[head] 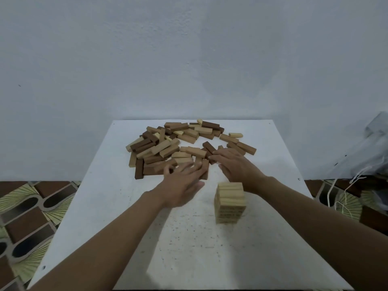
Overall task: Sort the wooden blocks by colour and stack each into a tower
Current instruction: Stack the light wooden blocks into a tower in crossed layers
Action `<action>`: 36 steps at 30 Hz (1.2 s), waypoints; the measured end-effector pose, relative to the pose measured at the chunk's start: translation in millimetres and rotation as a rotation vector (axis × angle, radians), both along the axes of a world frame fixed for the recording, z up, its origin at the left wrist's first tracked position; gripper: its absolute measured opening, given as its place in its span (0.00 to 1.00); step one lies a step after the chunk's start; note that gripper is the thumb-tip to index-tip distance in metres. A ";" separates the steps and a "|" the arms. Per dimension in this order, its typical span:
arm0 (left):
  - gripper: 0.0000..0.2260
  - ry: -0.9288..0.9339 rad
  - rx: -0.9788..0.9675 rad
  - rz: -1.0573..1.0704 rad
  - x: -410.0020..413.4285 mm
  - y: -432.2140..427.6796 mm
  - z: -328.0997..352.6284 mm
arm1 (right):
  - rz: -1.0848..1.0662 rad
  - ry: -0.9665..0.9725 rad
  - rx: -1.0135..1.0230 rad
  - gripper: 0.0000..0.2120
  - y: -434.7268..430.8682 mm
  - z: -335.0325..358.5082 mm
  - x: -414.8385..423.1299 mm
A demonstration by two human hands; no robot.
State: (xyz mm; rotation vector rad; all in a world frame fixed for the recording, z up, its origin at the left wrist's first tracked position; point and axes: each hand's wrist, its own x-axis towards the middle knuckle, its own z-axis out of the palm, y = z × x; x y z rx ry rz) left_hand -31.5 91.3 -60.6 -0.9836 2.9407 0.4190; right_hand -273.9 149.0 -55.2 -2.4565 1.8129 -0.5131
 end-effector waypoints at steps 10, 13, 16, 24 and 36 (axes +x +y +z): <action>0.25 0.123 -0.062 0.317 52.4 -59.9 2.4 | -0.006 0.200 0.218 0.22 -44.3 10.5 -4.9; 0.23 0.226 -0.148 0.305 66.7 -61.2 -5.4 | -0.019 0.031 0.207 0.15 -45.2 10.5 -10.6; 0.16 0.350 -0.210 0.338 64.3 -63.8 -5.3 | -0.137 -0.065 0.037 0.12 -48.1 11.4 -16.0; 0.18 0.228 -0.113 0.458 30.9 -113.1 7.1 | -0.467 -0.044 0.249 0.20 -78.9 3.8 -45.7; 0.17 0.226 -0.135 0.477 35.2 -149.2 8.8 | -0.505 0.036 0.094 0.12 -95.8 6.5 -31.4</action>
